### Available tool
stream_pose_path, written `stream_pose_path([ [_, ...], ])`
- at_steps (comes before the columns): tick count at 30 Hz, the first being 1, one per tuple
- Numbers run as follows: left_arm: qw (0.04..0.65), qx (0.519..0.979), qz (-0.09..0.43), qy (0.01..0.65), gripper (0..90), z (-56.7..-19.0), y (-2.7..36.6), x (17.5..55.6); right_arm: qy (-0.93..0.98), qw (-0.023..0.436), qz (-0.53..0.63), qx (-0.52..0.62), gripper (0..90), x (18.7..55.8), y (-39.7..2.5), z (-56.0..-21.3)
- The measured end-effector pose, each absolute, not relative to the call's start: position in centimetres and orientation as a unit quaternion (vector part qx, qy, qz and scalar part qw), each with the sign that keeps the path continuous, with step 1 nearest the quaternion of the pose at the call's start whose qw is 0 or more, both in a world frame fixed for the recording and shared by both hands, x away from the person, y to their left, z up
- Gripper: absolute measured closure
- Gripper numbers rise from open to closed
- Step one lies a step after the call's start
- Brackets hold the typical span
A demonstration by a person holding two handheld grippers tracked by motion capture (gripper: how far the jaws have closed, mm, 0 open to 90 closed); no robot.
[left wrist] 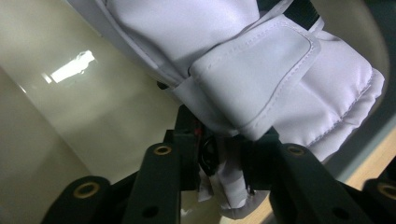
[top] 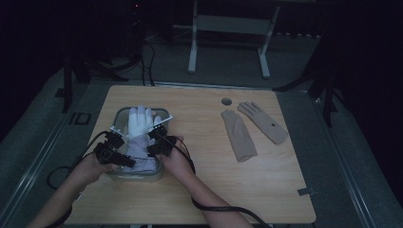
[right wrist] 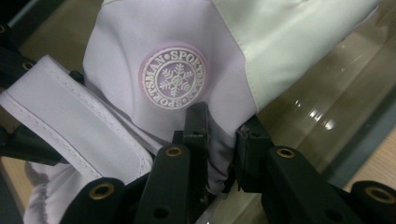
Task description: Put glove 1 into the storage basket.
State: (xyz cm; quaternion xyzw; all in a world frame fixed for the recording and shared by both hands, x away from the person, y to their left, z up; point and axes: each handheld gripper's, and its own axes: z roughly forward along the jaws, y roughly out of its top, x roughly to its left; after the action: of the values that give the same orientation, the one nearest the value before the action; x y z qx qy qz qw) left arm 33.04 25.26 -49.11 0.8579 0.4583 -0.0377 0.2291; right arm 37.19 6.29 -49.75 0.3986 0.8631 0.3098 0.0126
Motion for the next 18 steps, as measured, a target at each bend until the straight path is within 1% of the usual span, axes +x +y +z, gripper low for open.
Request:
stream_pose_path([
  [6, 0.238, 0.85, -0.032, 0.469, 61.7, -49.7, 25.4, 32.8, 0.872, 0.017, 0.293, 0.393, 70.3, 37.4, 6.9, -49.8],
  [8, 0.237, 0.848, -0.024, 0.473, 59.7, -49.7, 25.4, 32.6, 0.873, 0.017, 0.293, 0.39, 66.4, 37.5, 6.9, -49.7],
  [11, 0.231, 0.85, 0.006, 0.473, 52.5, -49.5, 25.1, 32.3, 0.876, 0.029, 0.294, 0.382, 57.6, 37.5, 7.2, -49.6],
  [12, 0.235, 0.849, 0.01, 0.473, 51.5, -49.3, 25.1, 32.2, 0.875, 0.03, 0.294, 0.383, 55.4, 37.5, 7.2, -49.5],
  [14, 0.241, 0.846, 0.02, 0.476, 47.7, -49.1, 25.3, 32.0, 0.875, 0.041, 0.305, 0.374, 44.7, 37.4, 7.2, -49.2],
  [15, 0.245, 0.843, 0.025, 0.479, 44.1, -49.0, 25.4, 31.9, 0.874, 0.057, 0.305, 0.375, 39.7, 37.4, 7.1, -49.1],
  [16, 0.254, 0.838, 0.031, 0.482, 41.1, -48.8, 25.6, 31.8, 0.874, 0.061, 0.311, 0.369, 34.5, 37.5, 7.0, -48.9],
  [17, 0.264, 0.833, 0.035, 0.484, 39.6, -48.6, 25.7, 31.7, 0.87, 0.05, 0.329, 0.363, 27.4, 37.7, 6.7, -48.8],
  [18, 0.276, 0.828, 0.037, 0.486, 37.9, -48.3, 25.8, 31.6, 0.869, 0.05, 0.333, 0.362, 27.1, 37.7, 6.6, -48.6],
])
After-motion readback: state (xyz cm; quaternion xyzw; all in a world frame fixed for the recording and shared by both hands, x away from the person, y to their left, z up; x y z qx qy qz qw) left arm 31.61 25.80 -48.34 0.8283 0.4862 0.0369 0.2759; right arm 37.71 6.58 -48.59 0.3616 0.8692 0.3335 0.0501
